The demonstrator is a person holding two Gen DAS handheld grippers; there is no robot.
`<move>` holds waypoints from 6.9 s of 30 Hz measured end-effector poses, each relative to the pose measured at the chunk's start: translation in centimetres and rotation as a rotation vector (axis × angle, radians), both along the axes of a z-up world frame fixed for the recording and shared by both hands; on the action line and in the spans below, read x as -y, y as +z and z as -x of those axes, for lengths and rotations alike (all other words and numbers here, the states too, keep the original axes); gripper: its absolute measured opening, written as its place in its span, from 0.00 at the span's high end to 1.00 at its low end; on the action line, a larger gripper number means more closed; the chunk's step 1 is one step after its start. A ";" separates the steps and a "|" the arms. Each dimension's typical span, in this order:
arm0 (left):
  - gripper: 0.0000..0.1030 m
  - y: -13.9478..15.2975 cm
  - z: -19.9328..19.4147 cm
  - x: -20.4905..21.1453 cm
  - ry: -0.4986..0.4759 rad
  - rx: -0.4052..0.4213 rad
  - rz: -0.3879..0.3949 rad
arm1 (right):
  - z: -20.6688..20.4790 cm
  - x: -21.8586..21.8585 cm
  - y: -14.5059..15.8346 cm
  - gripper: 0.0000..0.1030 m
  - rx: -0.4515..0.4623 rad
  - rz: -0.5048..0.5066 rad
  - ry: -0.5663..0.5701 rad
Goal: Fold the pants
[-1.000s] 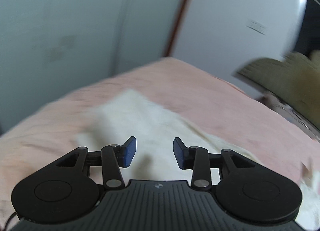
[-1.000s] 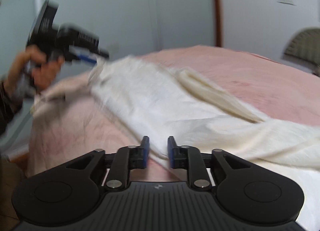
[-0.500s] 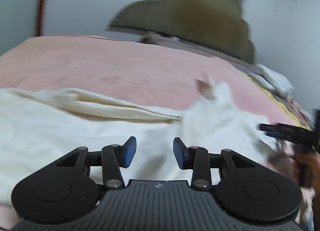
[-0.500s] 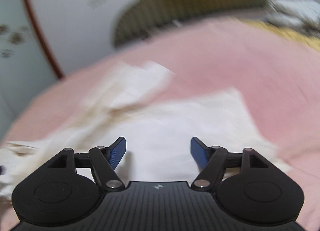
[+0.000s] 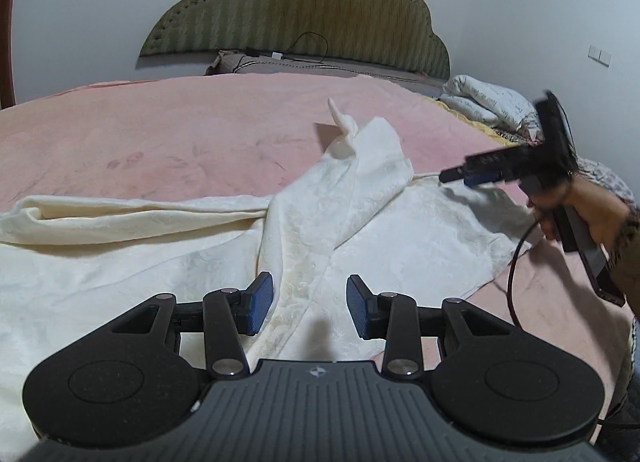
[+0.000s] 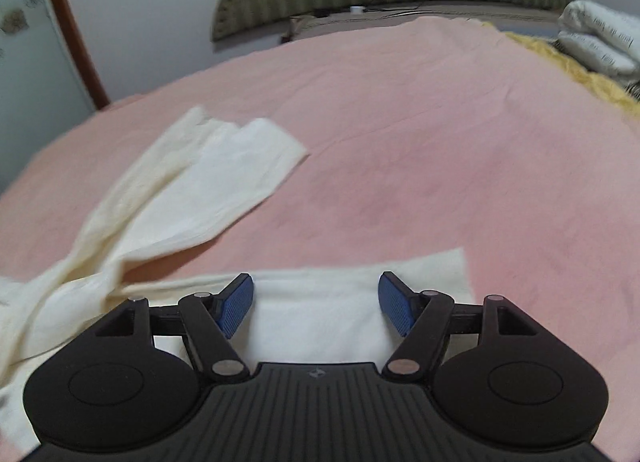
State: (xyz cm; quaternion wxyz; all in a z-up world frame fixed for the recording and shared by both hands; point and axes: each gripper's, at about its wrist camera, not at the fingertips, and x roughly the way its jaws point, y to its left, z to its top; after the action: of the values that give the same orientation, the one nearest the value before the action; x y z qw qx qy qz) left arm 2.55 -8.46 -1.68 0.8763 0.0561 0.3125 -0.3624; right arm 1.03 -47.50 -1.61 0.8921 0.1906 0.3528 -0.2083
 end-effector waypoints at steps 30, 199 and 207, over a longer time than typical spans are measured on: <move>0.47 -3.2 -0.3 2.0 -0.030 0.148 -0.065 | -12.7 -2.6 2.0 0.91 0.173 -0.102 0.020; 0.62 1.3 -0.7 -1.8 -0.099 -0.012 -0.097 | -5.9 -20.2 1.3 0.36 -0.003 0.361 0.650; 0.62 -0.8 -8.8 -1.1 0.081 -0.089 -0.274 | -10.0 -19.5 -0.6 0.31 -0.002 0.195 0.674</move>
State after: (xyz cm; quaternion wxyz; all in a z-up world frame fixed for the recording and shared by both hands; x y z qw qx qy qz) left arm 11.35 -7.36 -2.45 0.8598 0.1461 0.3994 -0.2828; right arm 11.06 -27.98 -2.22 0.9243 -0.0228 0.3754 0.0649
